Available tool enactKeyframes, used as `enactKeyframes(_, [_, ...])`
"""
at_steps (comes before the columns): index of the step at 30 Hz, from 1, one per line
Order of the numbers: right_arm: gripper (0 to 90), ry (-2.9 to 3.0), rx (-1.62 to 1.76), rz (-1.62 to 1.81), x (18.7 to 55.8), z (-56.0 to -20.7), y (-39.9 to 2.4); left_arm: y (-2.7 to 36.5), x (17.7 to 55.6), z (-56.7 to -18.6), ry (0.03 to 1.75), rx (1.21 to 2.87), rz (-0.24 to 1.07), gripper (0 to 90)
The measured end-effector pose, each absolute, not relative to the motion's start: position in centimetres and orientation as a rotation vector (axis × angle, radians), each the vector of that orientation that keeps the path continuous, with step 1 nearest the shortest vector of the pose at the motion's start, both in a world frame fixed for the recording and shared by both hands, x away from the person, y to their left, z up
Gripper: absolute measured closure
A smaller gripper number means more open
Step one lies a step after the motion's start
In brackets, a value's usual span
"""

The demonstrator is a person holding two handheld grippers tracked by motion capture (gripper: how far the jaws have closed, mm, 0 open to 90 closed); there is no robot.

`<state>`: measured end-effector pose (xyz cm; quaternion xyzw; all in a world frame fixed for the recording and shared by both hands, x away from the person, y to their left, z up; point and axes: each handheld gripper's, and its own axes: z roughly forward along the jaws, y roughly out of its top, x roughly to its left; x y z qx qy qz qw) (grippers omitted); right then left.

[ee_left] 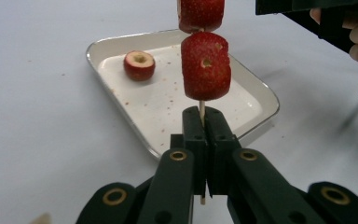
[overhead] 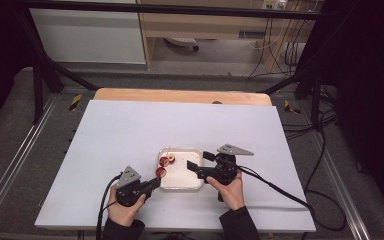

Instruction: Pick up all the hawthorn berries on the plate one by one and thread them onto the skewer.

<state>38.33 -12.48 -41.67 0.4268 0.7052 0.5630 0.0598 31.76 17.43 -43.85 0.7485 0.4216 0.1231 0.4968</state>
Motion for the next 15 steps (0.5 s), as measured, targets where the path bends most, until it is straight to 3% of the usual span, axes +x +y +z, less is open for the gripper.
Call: enactKeyframes(15, [9.7, 2.429, 1.194, 1.359, 40.7, -40.1, -11.4, 19.8, 31.3, -43.8, 1.014, 1.858, 0.310, 88.6])
